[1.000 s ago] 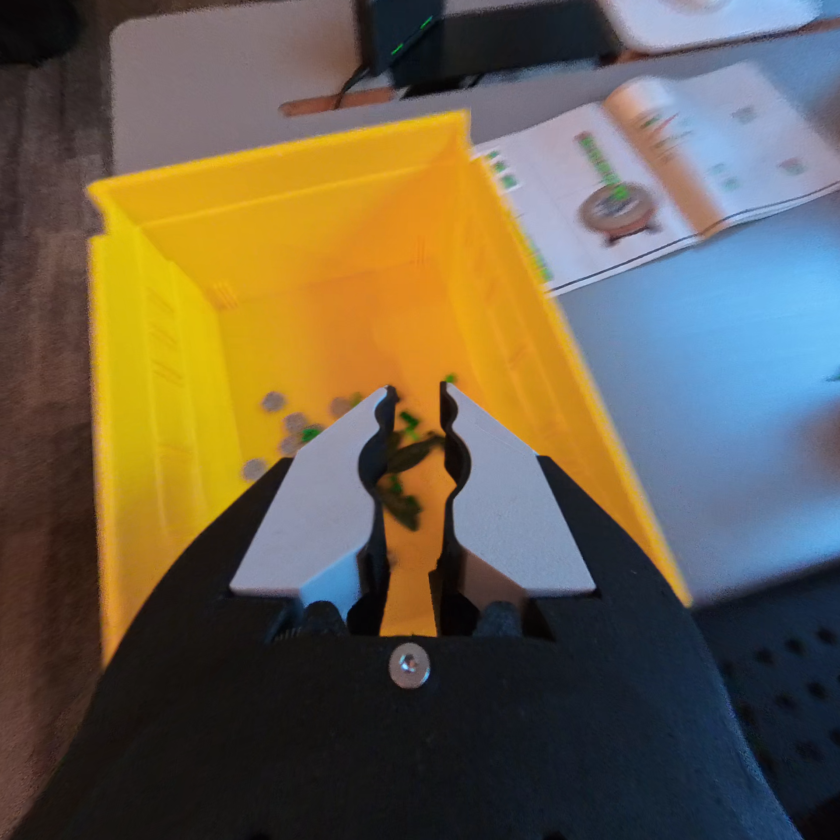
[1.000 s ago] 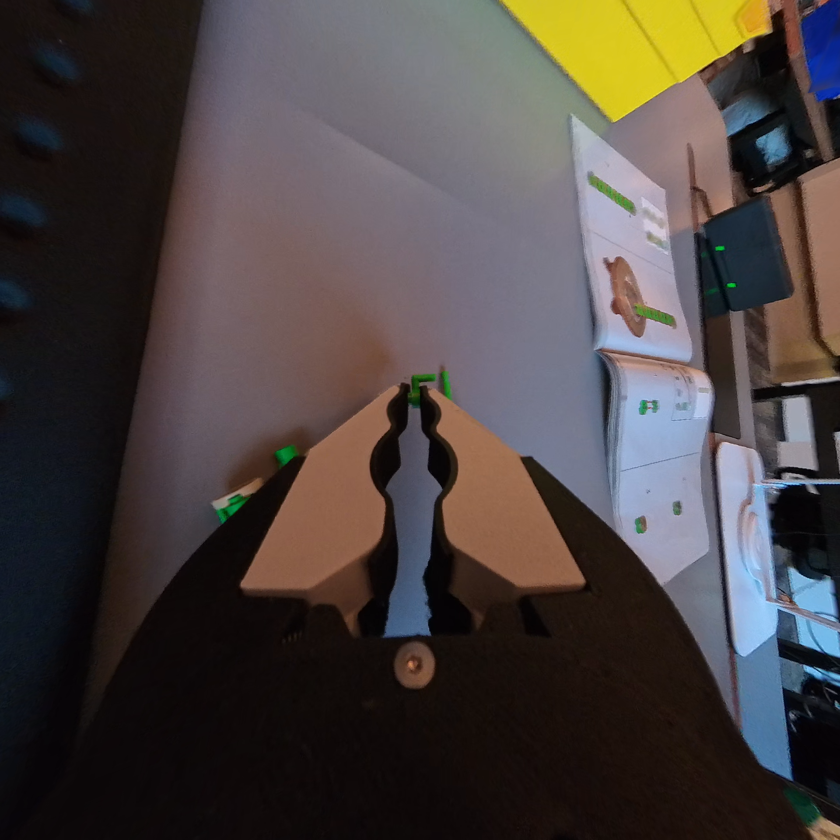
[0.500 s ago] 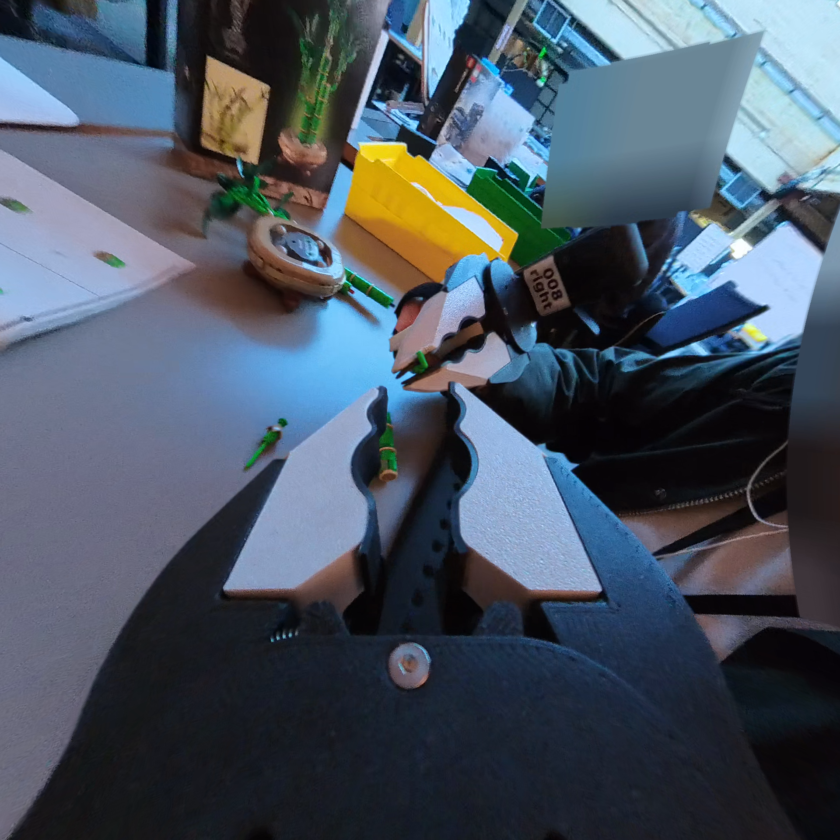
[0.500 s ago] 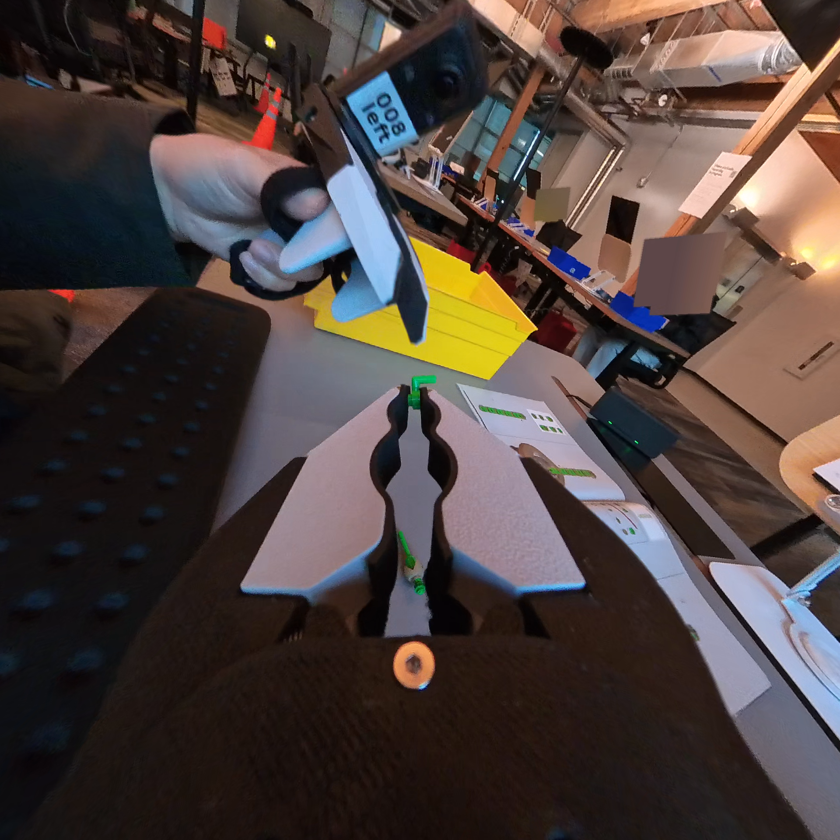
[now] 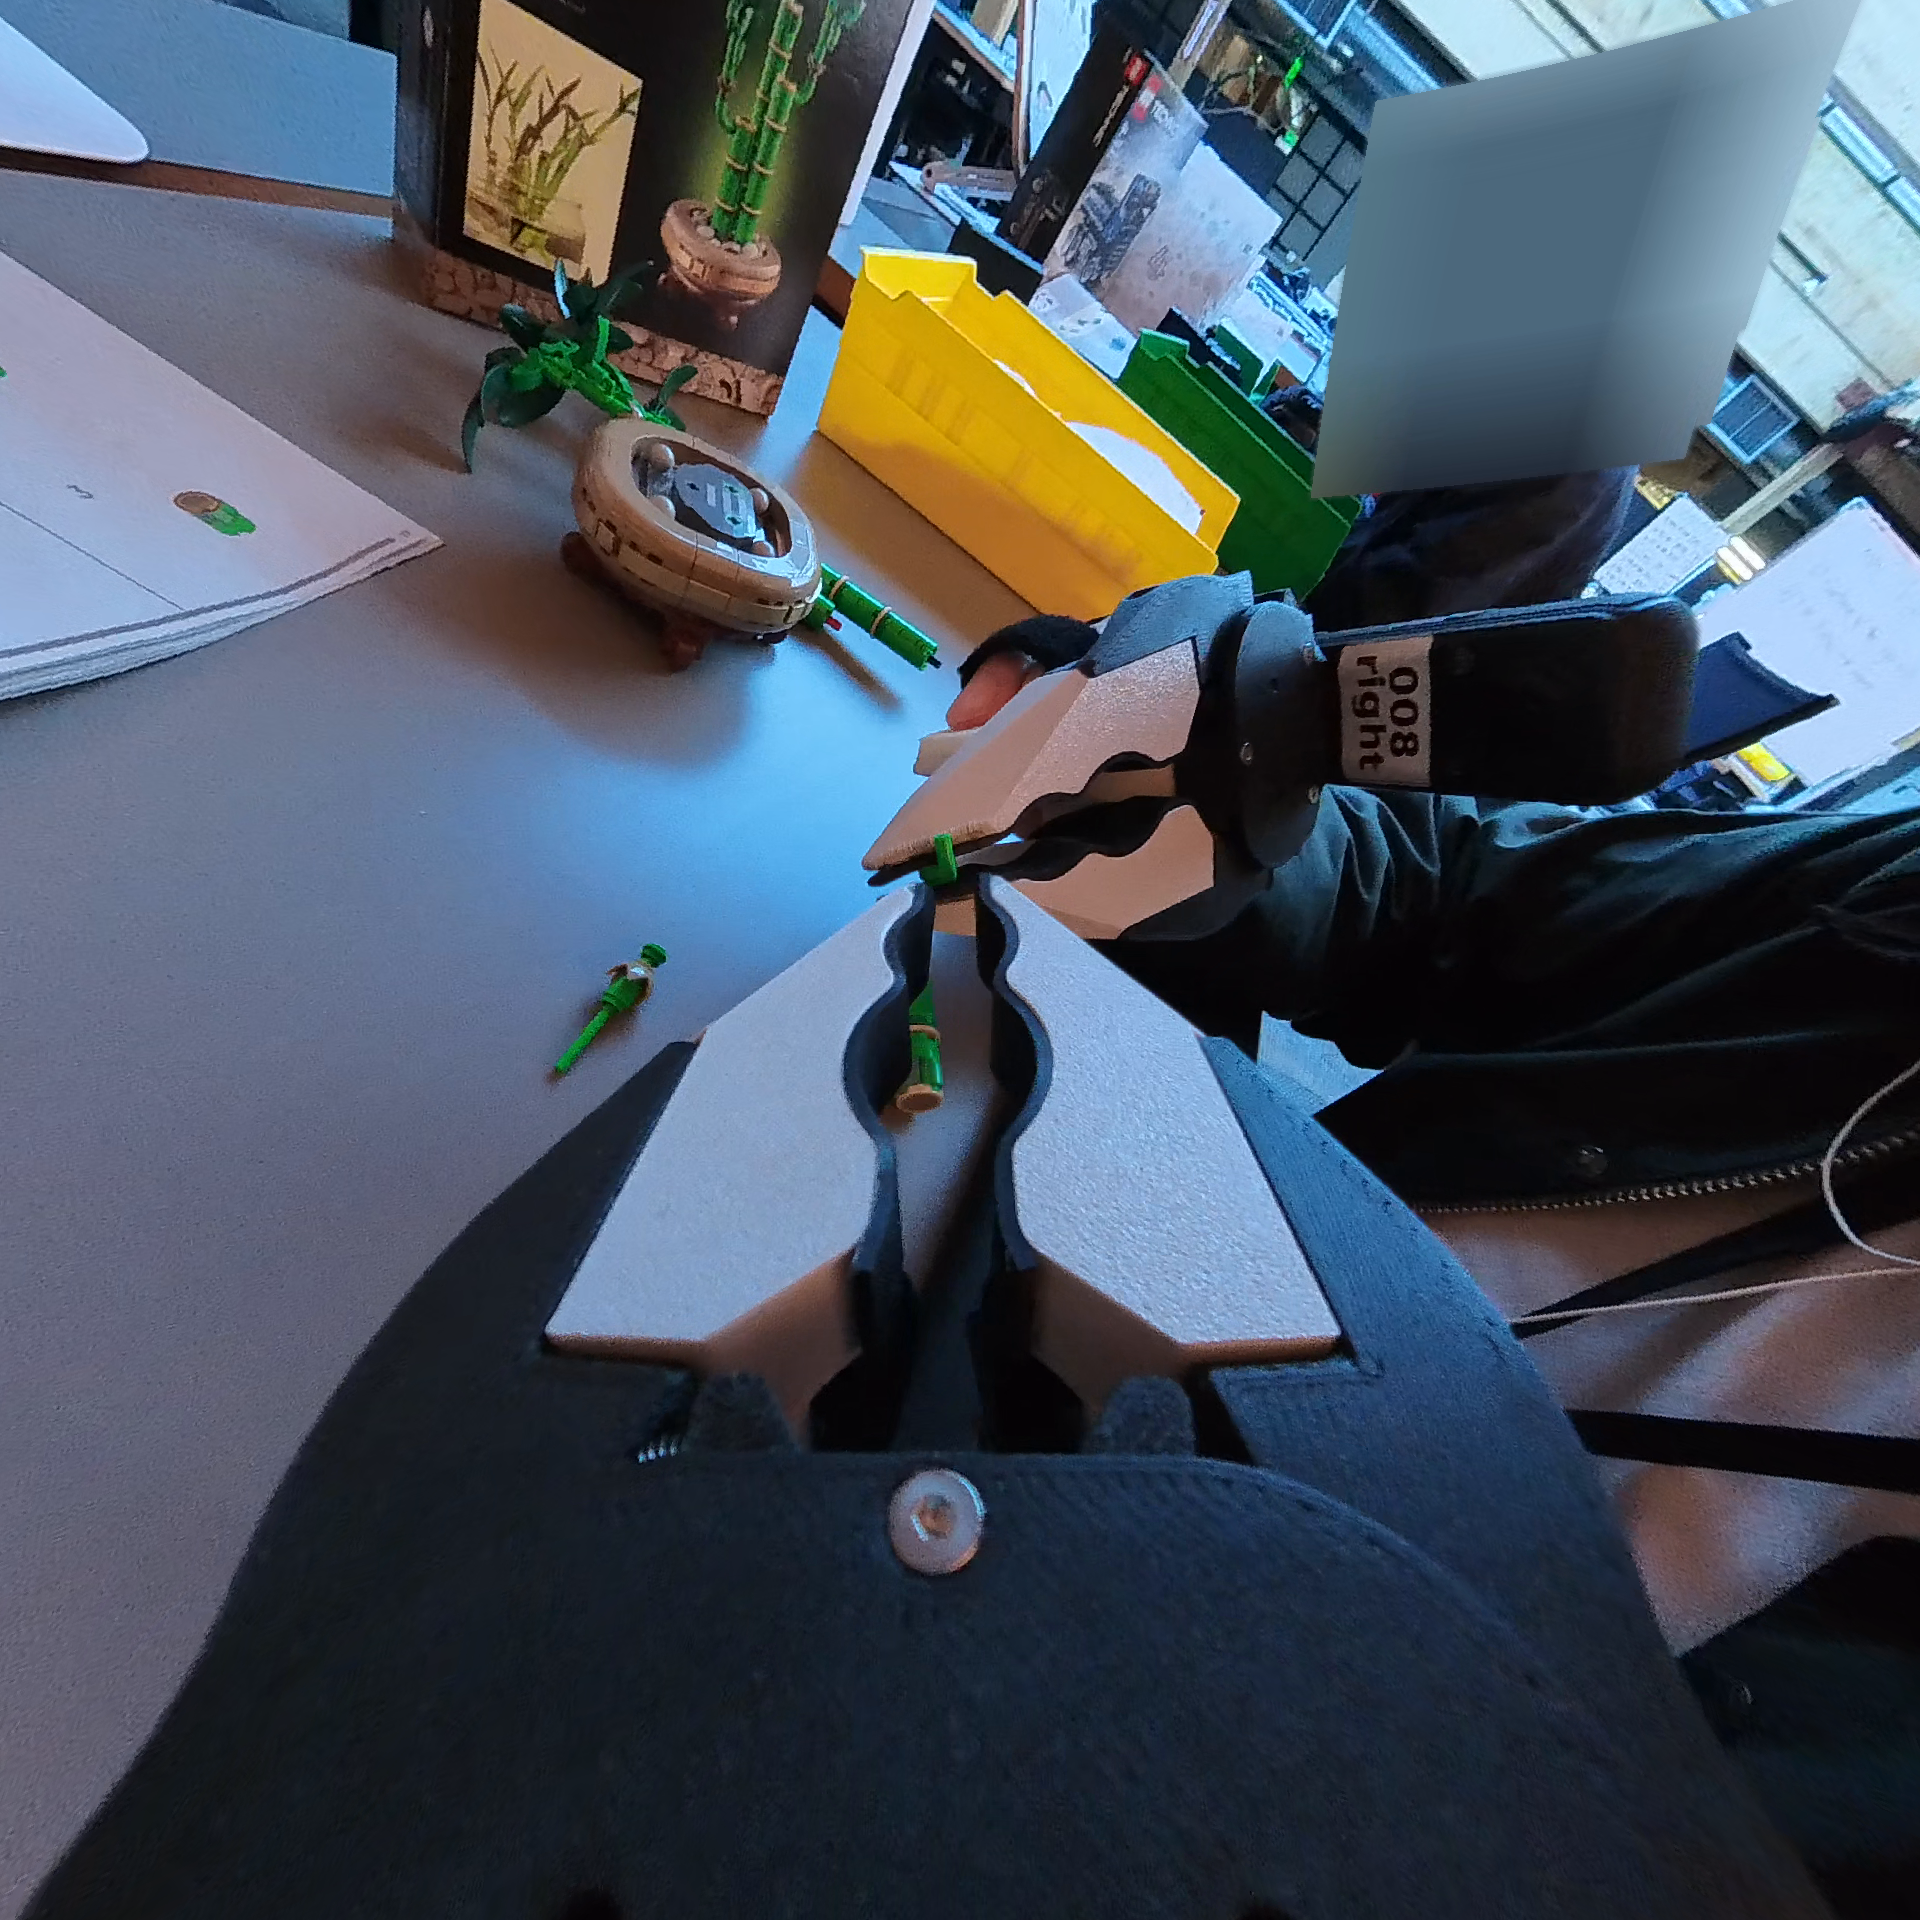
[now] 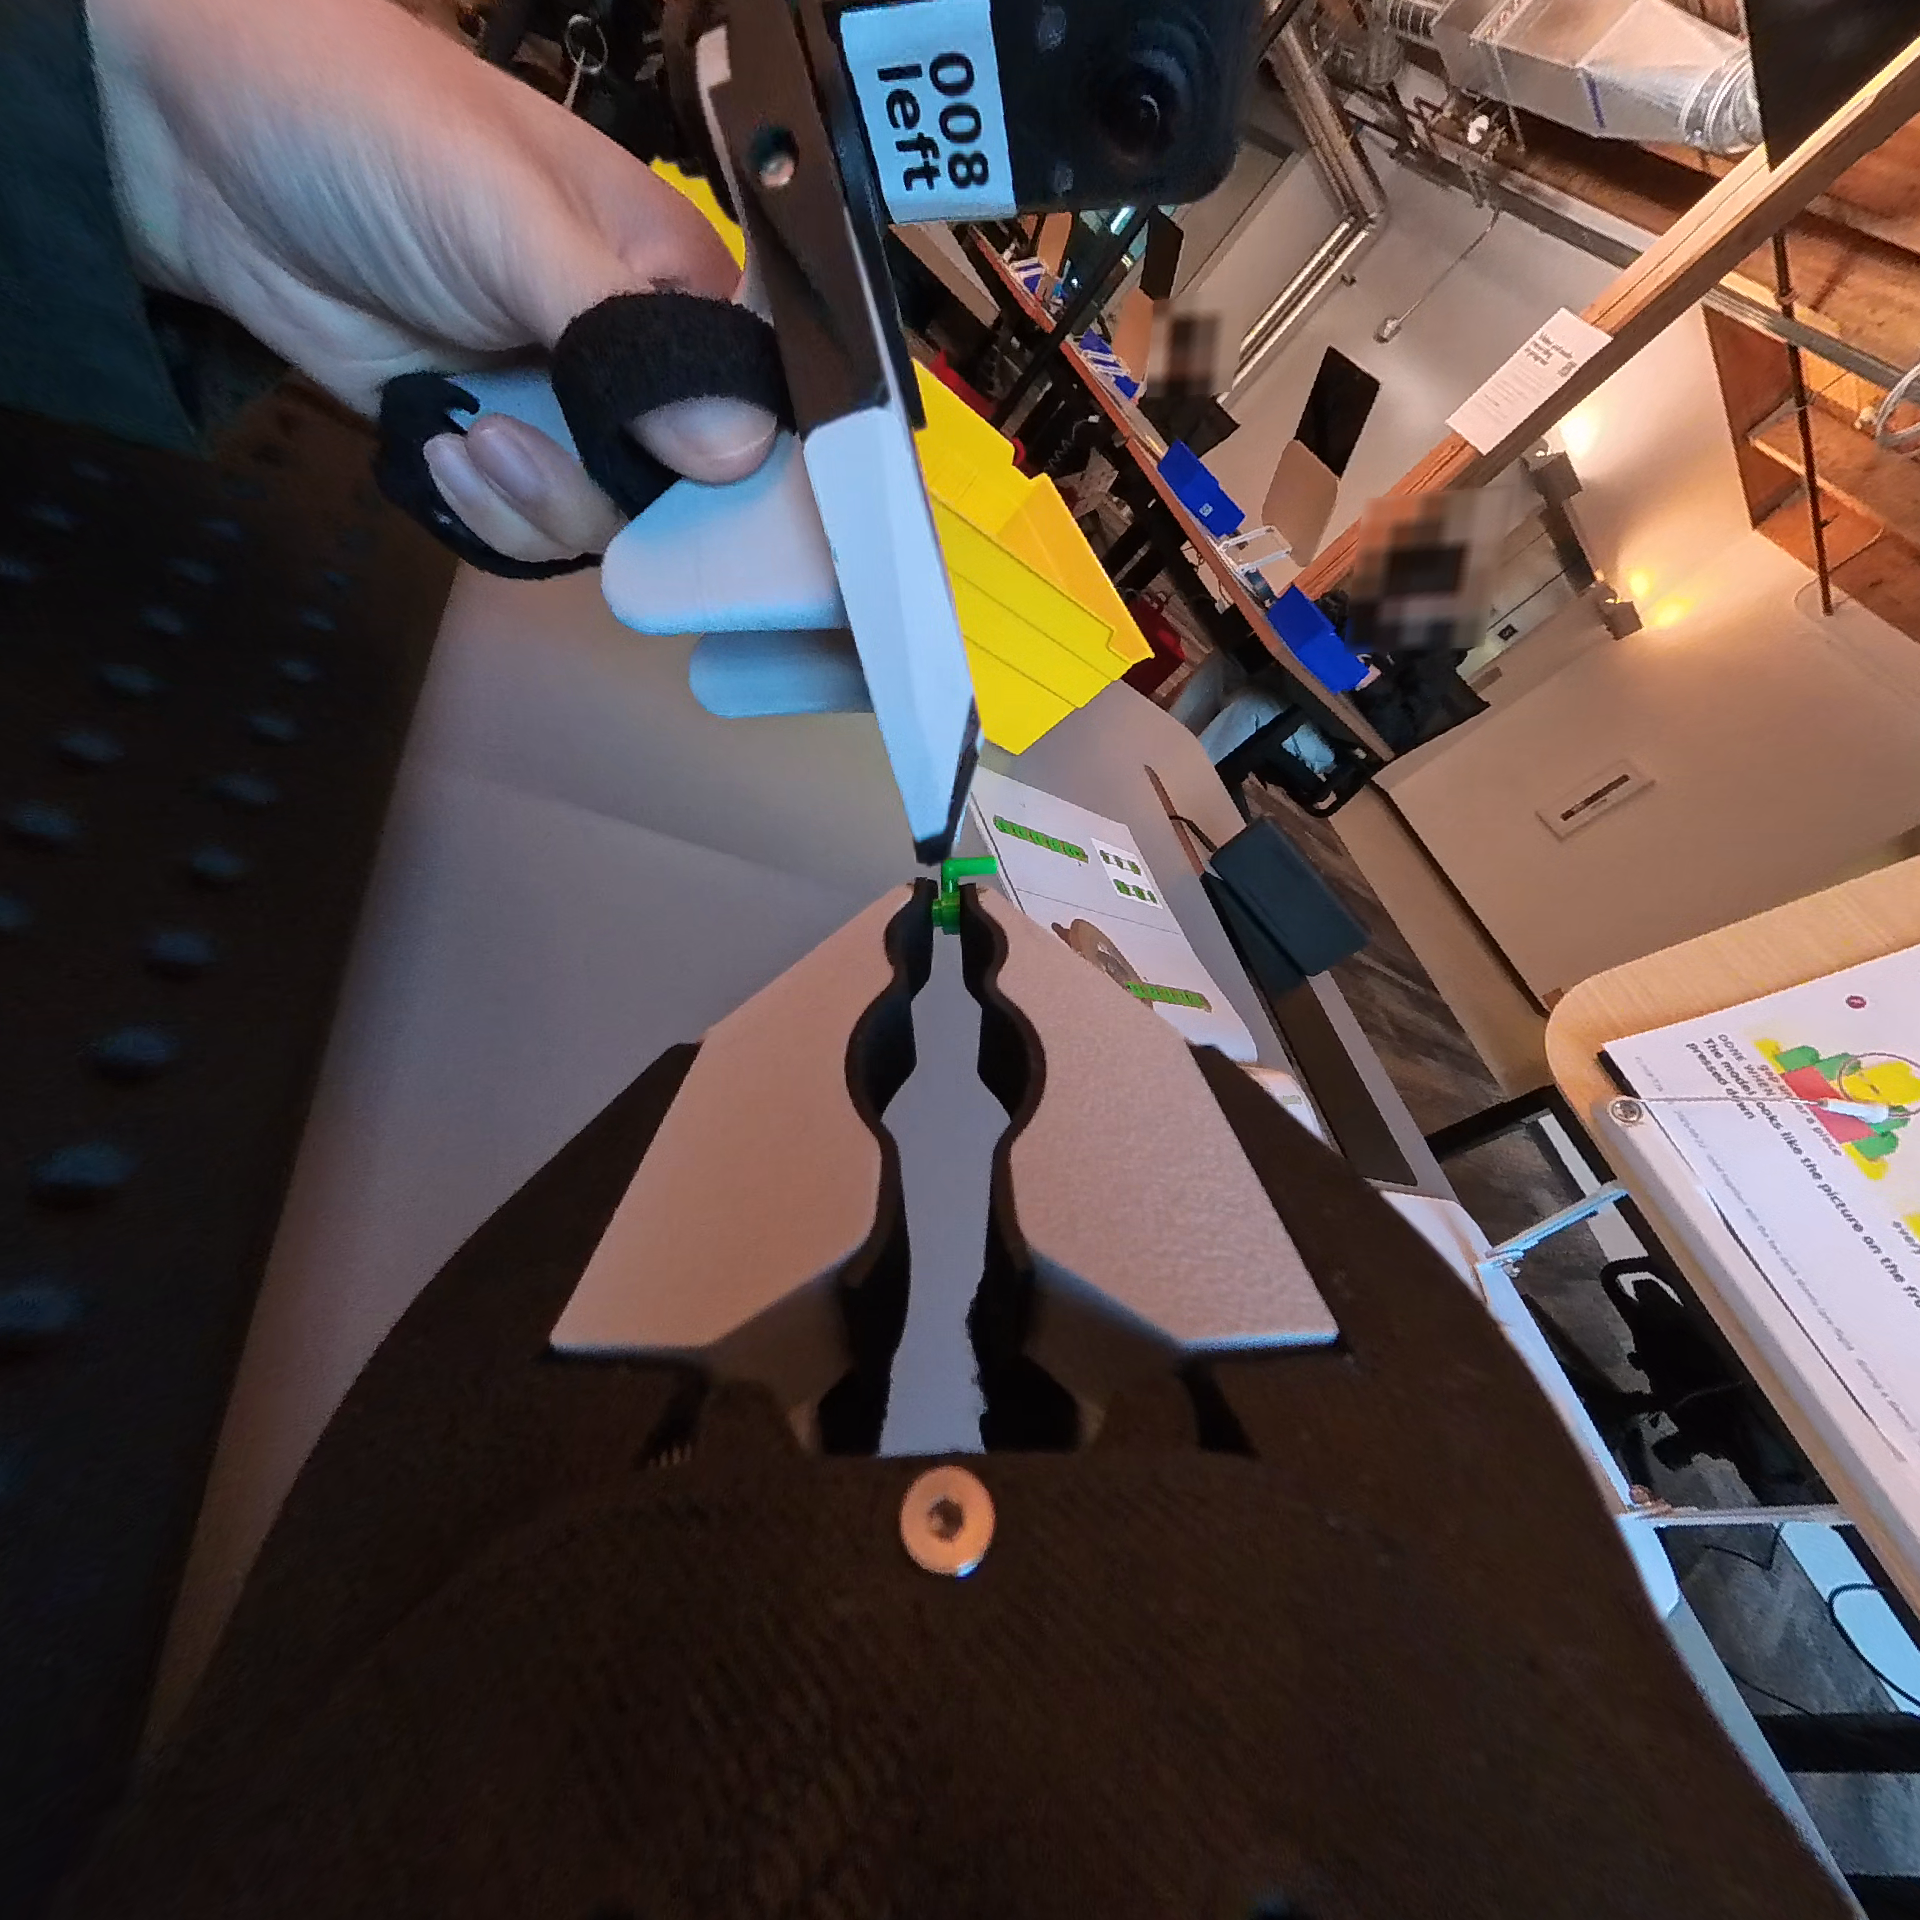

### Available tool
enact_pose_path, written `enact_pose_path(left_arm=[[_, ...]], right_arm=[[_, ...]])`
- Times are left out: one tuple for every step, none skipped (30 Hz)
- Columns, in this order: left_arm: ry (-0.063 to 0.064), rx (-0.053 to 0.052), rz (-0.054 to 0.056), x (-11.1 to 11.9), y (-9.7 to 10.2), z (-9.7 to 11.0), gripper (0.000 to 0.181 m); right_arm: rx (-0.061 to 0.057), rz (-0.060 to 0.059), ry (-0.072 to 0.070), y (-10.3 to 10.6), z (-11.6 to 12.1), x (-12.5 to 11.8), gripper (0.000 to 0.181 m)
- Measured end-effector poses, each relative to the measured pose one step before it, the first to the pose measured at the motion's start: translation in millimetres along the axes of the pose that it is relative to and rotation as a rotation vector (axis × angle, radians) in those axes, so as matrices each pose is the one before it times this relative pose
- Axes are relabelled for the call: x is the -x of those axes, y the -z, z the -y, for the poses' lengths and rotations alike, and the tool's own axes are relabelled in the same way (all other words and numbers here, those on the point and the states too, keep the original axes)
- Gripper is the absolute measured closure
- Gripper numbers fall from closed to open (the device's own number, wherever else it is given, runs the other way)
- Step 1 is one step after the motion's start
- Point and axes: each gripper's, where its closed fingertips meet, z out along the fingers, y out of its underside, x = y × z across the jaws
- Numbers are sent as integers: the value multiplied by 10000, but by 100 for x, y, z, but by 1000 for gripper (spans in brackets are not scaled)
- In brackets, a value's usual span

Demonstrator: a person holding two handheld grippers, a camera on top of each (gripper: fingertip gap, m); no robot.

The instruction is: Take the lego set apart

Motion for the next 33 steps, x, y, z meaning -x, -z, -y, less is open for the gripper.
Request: enact_pose_path(left_arm=[[-30, 50, 61, 61, -122, -75, 175], [-29, 39, 109, 129, -109, -62, 175], [-38, 46, 128, 180, -110, -82, 176], [-36, 38, 125, 161, -80, -65, 176], [-41, 49, 104, 119, -63, -55, 176], [-51, 38, 93, 90, -35, -38, 177], [-62, 31, 104, 75, -38, -26, 177], [-102, 45, 159, 132, -34, -44, 177], [-149, 75, 242, 198, -39, -90, 177], [-165, 97, 245, 174, -79, -111, 177], [-153, 118, 204, 126, -107, -127, 177], [-108, 100, 185, 120, -105, -110, 176], [-79, 64, 130, 94, -101, -96, 177], [-41, 71, 68, 67, -102, -121, 180], [9, 98, 92, 166, -96, -180, 179], [56, 93, 46, 147, -107, -194, 180], [96, 56, 18, 116, -95, -145, 180], [107, 23, 14, 97, -75, -110, 180], [110, 9, 15, 73, -60, -77, 180], [104, -16, 21, 78, -55, -19, 180], [87, -45, 25, 64, -54, 45, 180], [80, -31, 54, 102, -55, 52, 180], [75, 5, 81, 124, -107, 21, 180], [20, 15, 57, 45, -144, 3, 180], [-23, 26, 149, 166, -135, -29, 180], [-48, 16, 158, 138, -104, -26, 180], [-86, -18, 135, 75, -90, 13, 180], [-140, -37, 113, 34, -33, 32, 180], [-115, -35, 60, -11, -9, 26, 180], [-49, -24, -9, -45, 29, 29, 181], [2, -16, -64, -66, 57, 19, 181], [27, -13, -86, -49, 72, 11, 181], [44, 14, -89, -33, 44, -47, 181]], right_arm=[[39, 13, -17, -33, -83, 11, 178], [40, 14, 10, -35, -93, 29, 178], [53, 1, 44, -34, -109, 22, 178], [111, -19, 72, -58, -192, -2, 178], [72, -8, 73, -52, -123, 22, 178], [51, -12, 60, -35, -79, 20, 178], [56, -18, 51, -34, -74, -2, 178], [65, 10, 44, -49, -82, 42, 178], [88, 1, 66, -52, -118, 64, 178], [123, -24, 113, -75, -166, 38, 178], [115, -26, 153, -71, -131, 60, 178], [155, -52, 207, -70, -168, 48, 178], [179, -93, 248, -75, -181, 7, 178], [196, -60, 234, -95, -202, 57, 178], [200, -8, 202, -109, -211, 134, 178], [181, 4, 202, -115, -198, 145, 178], [134, -24, 216, -74, -154, 109, 178], [107, -23, 155, -75, -120, 73, 178], [103, -12, 113, -47, -100, 59, 178], [108, -63, 156, -38, -93, -22, 178], [98, -137, 194, -19, -83, -100, 178], [119, -139, 217, -51, -96, -81, 178], [156, -91, 214, -100, -162, -1, 178], [130, -32, 156, -94, -126, 80, 178], [176, -44, 116, -106, -234, 24, 178], [118, -11, 61, -81, -152, 35, 178], [44, 5, -32, -53, -98, 7, 178], [-18, 50, -122, -15, -38, -6, 178], [-63, 90, -199, 15, -2, 0, 178], [-96, 94, -185, 31, 61, 12, 178], [-97, 58, -127, 38, 92, -15, 178], [-77, 36, -75, 30, 87, 9, 178], [-45, 41, -50, 9, 59, 42, 178]])
